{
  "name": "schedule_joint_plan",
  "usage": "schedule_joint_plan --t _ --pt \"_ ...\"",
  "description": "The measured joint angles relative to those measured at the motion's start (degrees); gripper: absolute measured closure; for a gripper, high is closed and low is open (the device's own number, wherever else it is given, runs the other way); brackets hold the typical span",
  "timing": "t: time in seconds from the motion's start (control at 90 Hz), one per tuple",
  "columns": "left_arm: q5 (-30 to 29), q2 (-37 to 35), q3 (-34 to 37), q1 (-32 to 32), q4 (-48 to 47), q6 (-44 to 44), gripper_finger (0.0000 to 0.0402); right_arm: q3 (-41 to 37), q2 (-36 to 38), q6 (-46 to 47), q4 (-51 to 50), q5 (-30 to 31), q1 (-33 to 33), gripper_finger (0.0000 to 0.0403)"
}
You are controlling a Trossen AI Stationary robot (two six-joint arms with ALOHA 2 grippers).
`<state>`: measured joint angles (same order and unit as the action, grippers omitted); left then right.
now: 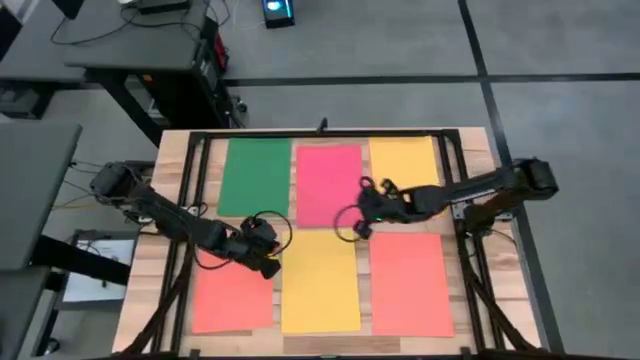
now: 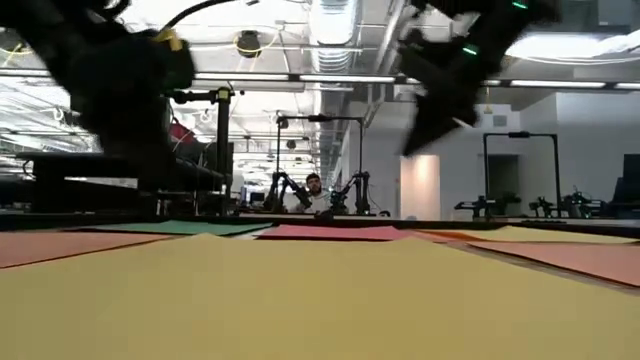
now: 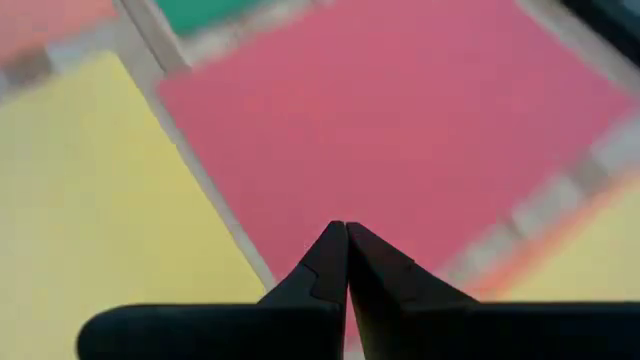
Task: Organize paper
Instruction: Stack the yellow paper on top of the yellow paper
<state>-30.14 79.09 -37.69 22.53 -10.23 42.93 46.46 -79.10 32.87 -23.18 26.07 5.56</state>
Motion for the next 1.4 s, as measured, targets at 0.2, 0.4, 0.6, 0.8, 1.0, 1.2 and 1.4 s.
schedule_joint_plan --t 0.2,0.4,0.6,0.8,1.0,1.2,1.4 --pt "2.81 -0.02 -0.04 -7.24 9.37 -12.49 0.0402 -9.26 9.74 4.76 0.23 1.41 0.73 0.0402" --pt "12.63 -0.04 -0.04 -15.78 15.88 -17.94 0.0377 -11.52 8.52 1.84 -0.04 1.42 -1.16 0.035" --pt "14.89 -0.04 -0.04 -19.88 18.39 -21.96 0.0314 -11.63 0.55 4.84 0.22 0.98 -1.69 0.0267" --pt "14.89 -0.07 -0.07 -20.12 20.16 -25.93 0.0295 -11.63 -6.57 4.34 5.1 0.92 2.16 0.0225" --pt "14.89 -0.09 -0.07 -20.14 20.25 -26.7 0.0295 -10.39 -11.5 5.5 6.15 3.26 3.56 0.0212" --pt "14.87 -0.09 -0.07 -20.12 20.04 -27.32 0.0295 -9.45 -11.45 5.49 5.11 5.12 3.03 0.0211" --pt "14.86 -0.09 -0.07 -20.12 20.2 -27.34 0.0295 -9.45 -10.94 5.72 2.57 5.98 -0.25 0.0211"
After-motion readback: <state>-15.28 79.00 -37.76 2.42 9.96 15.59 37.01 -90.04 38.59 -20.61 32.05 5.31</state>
